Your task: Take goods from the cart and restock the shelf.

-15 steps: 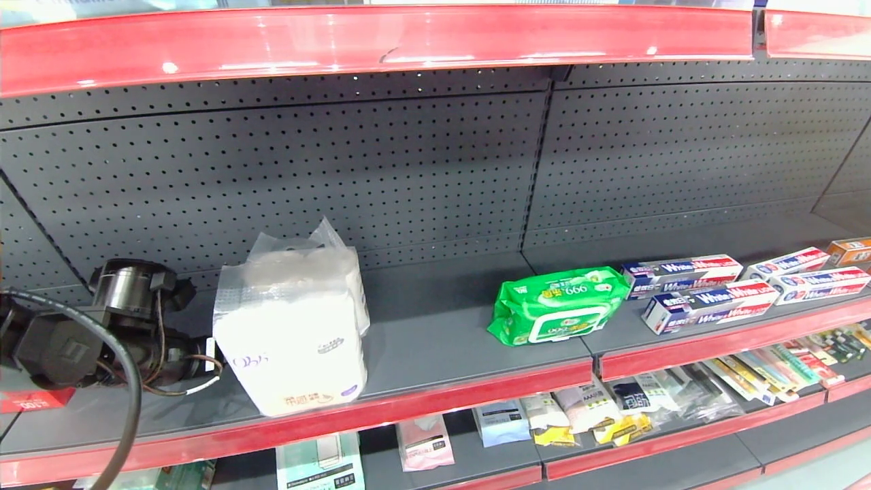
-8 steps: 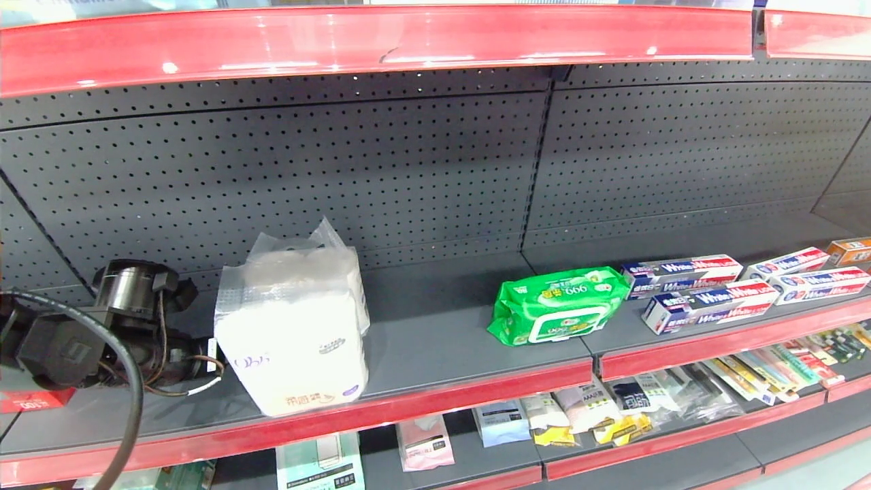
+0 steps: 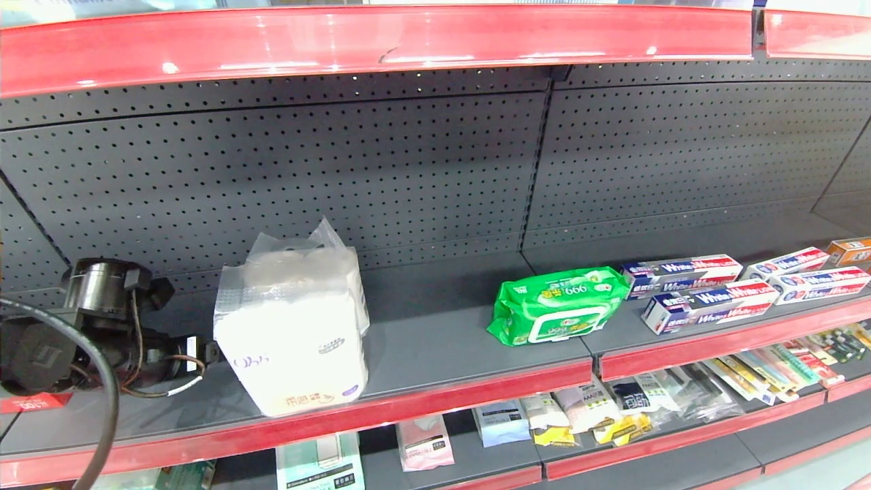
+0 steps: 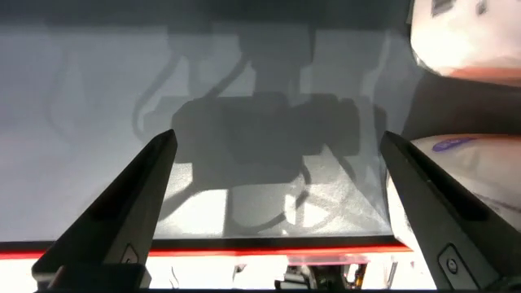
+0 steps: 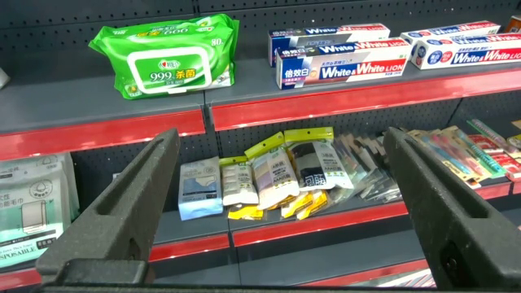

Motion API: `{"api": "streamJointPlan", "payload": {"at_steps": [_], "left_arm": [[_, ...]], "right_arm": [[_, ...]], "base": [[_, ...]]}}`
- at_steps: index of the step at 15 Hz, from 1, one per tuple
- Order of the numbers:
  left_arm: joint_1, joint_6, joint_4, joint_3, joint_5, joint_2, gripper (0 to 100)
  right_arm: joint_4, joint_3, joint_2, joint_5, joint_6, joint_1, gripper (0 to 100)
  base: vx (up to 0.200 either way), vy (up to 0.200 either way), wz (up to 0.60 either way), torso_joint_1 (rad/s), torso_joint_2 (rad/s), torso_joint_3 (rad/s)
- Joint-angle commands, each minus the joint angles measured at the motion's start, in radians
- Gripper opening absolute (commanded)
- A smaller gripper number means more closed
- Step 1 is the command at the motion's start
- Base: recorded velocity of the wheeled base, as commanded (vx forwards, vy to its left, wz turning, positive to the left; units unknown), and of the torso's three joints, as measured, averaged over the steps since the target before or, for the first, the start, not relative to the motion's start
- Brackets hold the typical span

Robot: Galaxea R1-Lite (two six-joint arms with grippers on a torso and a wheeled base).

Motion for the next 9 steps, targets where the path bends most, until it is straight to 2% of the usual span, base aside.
{"api": "streamJointPlan", "payload": {"at_steps": [1,2,4,5,7,9], "left_arm": [[0.064,0.049,-0.023,0.024,0.000,-0.130,100],[0.100,0.090,-0.029,0.067,-0.002,-0.228,100],[0.137,0.129,-0.029,0.160,-0.011,-0.426,100],[0.139,0.136,-0.028,0.269,-0.012,-0.627,100],[0.114,0.139,-0.026,0.413,-0.028,-0.908,100],[0.070,0.144,-0.009,0.466,-0.071,-1.093,100]], "right_arm": [[0.000,0.000,0.001,0.000,0.000,0.000,100],[0.000,0.000,0.001,0.000,0.000,0.000,100],[0.000,0.000,0.001,0.000,0.000,0.000,100],[0.000,0.000,0.001,0.000,0.000,0.000,100],[0.000,0.000,0.001,0.000,0.000,0.000,100],[0.000,0.000,0.001,0.000,0.000,0.000,100]], "base": [[0.000,0.000,0.00,0.000,0.00,0.000],[0.000,0.000,0.00,0.000,0.00,0.000],[0.000,0.000,0.00,0.000,0.00,0.000],[0.000,0.000,0.00,0.000,0.00,0.000],[0.000,0.000,0.00,0.000,0.00,0.000],[0.000,0.000,0.00,0.000,0.00,0.000]]}}
